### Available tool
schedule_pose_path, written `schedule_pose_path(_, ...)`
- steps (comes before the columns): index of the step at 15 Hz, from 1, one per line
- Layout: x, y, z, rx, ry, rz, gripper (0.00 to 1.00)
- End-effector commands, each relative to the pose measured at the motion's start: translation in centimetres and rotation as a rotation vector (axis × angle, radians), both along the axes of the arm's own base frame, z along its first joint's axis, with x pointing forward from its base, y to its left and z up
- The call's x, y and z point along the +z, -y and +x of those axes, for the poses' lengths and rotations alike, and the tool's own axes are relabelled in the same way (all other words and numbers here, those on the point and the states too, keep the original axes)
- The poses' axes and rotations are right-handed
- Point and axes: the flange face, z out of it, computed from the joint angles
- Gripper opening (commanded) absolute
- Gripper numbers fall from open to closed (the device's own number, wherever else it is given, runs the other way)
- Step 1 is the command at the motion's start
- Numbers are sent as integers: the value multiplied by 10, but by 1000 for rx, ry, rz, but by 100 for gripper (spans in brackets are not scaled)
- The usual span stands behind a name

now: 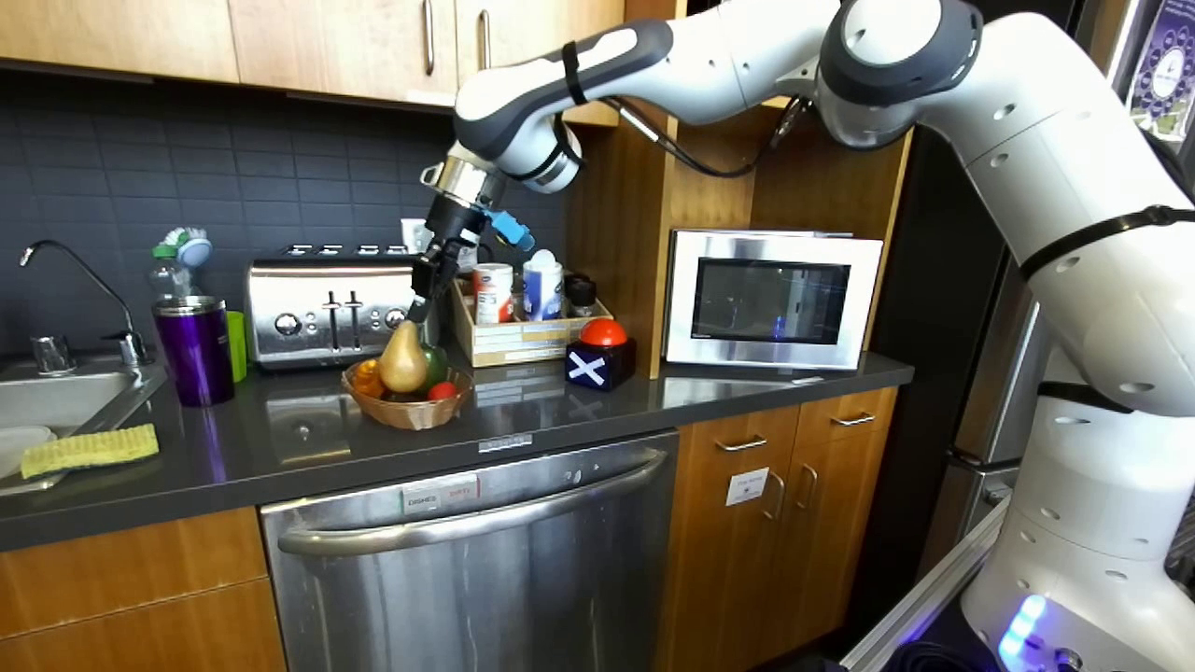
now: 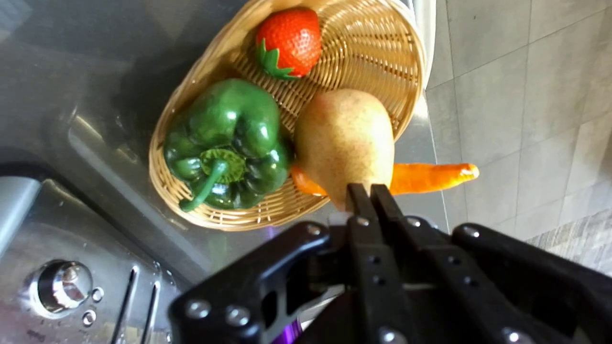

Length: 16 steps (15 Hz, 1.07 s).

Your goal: Remove the pear from the basket

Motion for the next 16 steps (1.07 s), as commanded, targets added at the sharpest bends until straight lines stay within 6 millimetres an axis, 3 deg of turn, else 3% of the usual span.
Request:
schedule_pose_path(1, 18, 9, -8, -15, 55, -32, 1)
schedule_pose_path(16, 45, 51, -12, -114, 179, -150, 1)
